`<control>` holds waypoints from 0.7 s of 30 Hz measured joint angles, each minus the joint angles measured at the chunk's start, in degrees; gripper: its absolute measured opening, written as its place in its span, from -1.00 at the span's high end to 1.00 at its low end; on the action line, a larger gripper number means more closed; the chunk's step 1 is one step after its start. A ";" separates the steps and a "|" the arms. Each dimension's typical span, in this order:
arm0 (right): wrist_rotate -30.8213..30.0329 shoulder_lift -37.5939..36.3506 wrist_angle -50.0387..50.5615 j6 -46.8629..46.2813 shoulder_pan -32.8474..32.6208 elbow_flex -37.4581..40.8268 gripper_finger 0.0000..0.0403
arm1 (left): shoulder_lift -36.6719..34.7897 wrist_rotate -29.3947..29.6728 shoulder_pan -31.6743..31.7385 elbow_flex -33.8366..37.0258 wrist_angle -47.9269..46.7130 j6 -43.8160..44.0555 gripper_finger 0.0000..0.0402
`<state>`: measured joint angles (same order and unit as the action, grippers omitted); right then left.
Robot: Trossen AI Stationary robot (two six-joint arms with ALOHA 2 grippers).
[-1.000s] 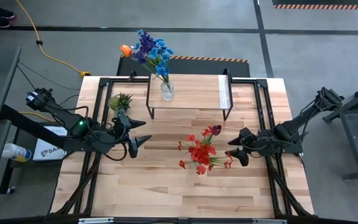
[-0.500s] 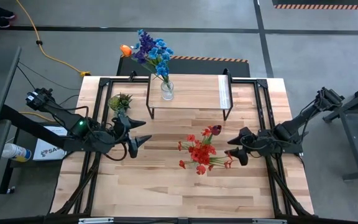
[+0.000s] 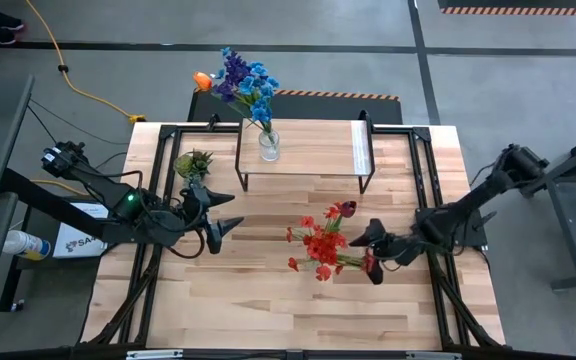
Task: Pick and place flowers into a vace then onto a shelf
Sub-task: Put the transparent vase with flowers on the shelf
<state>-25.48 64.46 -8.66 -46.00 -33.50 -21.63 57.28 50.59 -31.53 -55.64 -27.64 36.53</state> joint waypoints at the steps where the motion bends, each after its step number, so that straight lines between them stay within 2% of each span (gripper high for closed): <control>1: -0.04 1.78 -1.31 -0.04 0.02 0.00 -0.45 | 0.00 0.02 0.00 0.00 0.01 0.00 -0.70; 8: 0.35 12.61 -13.66 0.36 0.04 -0.09 -0.45 | 0.00 0.11 0.00 0.00 0.00 0.00 -0.70; 11: 1.35 16.48 -18.33 3.32 0.12 -0.09 -0.45 | 0.00 0.20 0.00 0.00 -0.42 0.00 -0.70; 15: 1.18 20.81 -24.81 6.13 1.43 -0.09 -0.45 | 0.00 0.60 0.01 0.00 -1.04 0.00 -0.70; 21: 5.05 25.44 -33.06 10.12 4.14 -0.13 -0.45 | 0.00 0.81 0.02 0.00 -1.03 0.00 -0.70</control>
<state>-20.43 89.90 -41.72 -35.88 -29.35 -21.76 57.28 51.40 -31.51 -55.64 -28.67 36.53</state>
